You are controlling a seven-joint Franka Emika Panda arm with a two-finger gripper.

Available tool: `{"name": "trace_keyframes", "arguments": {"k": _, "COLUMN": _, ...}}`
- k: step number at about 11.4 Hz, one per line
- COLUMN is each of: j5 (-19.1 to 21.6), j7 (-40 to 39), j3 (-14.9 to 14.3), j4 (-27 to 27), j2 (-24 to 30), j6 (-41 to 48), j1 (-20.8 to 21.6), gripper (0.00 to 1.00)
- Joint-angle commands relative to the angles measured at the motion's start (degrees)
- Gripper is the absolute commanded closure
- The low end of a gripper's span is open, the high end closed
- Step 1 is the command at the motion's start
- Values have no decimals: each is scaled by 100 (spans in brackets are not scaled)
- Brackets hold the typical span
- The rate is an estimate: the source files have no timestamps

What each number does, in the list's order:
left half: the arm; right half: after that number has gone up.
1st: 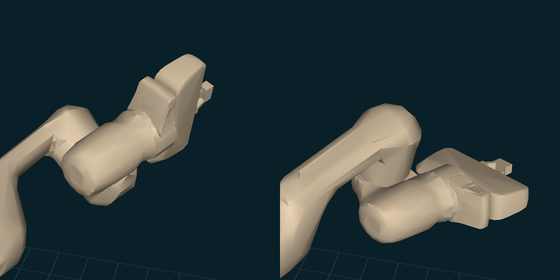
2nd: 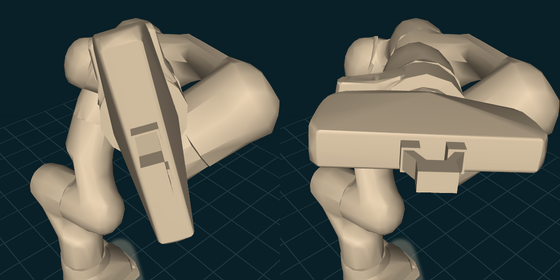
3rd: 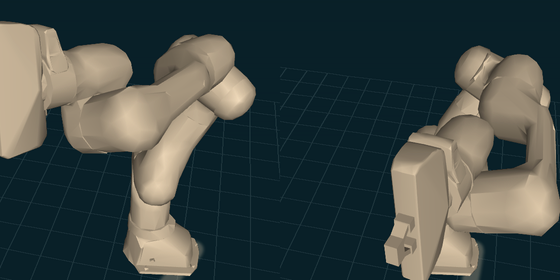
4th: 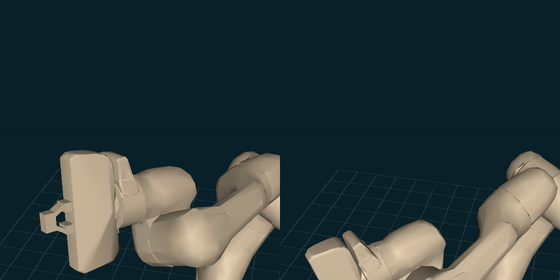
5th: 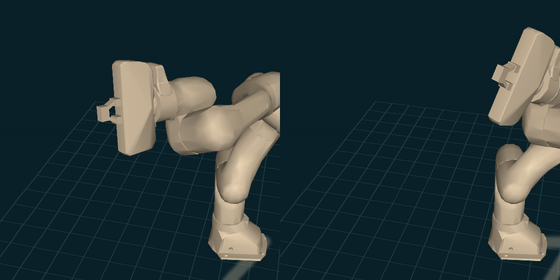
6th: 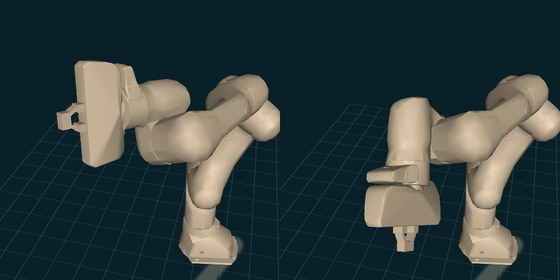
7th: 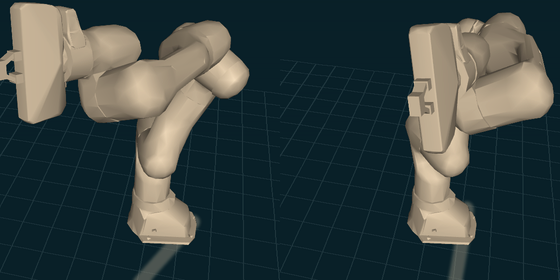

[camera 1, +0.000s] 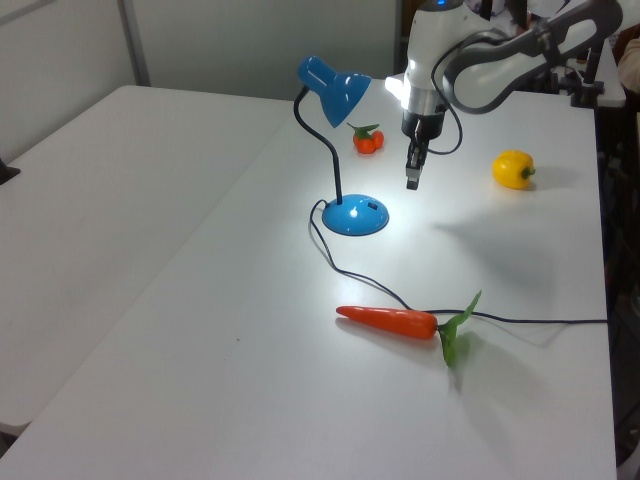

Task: Turn off lamp
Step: 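Move the gripper down toward the switch on the blue lamp base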

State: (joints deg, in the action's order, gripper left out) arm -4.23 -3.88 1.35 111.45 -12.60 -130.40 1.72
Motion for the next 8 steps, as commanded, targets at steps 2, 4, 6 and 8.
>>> {"name": "trace_keyframes", "arguments": {"k": 2, "j5": -25, "j7": 283, "j3": -48, "j4": 52, "j2": -339, "j6": -1134, "j1": 39, "gripper": 100}}
{"name": "trace_keyframes", "arguments": {"k": 4, "j5": -25, "j7": 283, "j3": -48, "j4": 43, "j2": -454, "j6": -1531, "j1": 39, "gripper": 100}}
{"name": "trace_keyframes", "arguments": {"k": 6, "j5": -25, "j7": 291, "j3": -48, "j4": 34, "j2": -568, "j6": -1821, "j1": 48, "gripper": 100}}
{"name": "trace_keyframes", "arguments": {"k": 8, "j5": -34, "j7": 291, "j3": -48, "j4": 34, "j2": -639, "j6": -2032, "j1": 48, "gripper": 100}}
